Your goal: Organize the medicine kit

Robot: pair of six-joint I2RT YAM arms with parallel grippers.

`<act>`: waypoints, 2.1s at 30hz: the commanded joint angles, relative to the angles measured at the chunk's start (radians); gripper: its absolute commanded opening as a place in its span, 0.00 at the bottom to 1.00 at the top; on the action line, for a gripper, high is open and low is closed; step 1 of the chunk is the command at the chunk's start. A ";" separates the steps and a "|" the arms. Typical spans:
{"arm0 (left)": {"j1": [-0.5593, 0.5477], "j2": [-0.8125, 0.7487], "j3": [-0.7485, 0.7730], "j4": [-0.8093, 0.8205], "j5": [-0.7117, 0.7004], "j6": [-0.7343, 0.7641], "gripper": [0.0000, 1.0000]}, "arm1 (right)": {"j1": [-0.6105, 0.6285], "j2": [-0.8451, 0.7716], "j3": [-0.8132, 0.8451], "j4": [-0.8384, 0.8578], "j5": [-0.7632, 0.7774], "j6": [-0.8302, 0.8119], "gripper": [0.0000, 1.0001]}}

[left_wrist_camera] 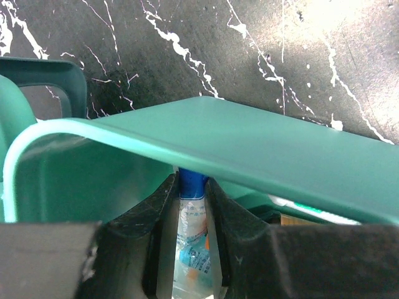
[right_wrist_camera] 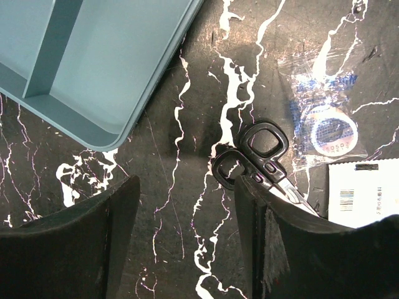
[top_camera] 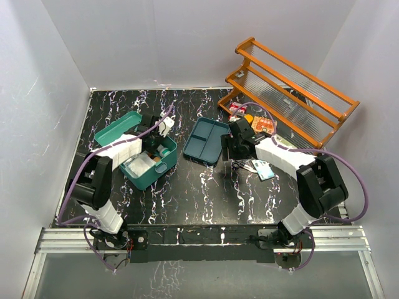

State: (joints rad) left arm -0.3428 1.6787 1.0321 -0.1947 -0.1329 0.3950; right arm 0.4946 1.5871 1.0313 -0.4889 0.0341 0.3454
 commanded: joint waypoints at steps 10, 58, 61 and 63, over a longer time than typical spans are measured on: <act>-0.014 -0.007 0.038 -0.040 0.019 -0.077 0.33 | -0.004 -0.100 -0.022 0.044 0.017 0.012 0.60; -0.011 -0.636 0.057 -0.131 0.311 -0.750 0.98 | -0.126 -0.018 0.020 0.057 0.248 -0.012 0.52; -0.010 -0.614 0.078 -0.138 0.318 -0.745 0.98 | -0.142 0.045 0.060 0.081 0.219 -0.038 0.47; -0.012 -0.602 0.088 -0.137 0.325 -0.742 0.98 | -0.152 0.080 0.087 0.082 0.213 -0.049 0.45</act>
State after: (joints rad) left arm -0.3511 1.0626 1.0695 -0.3222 0.1520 -0.3428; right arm 0.3607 1.6333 1.0298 -0.4854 0.2832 0.3492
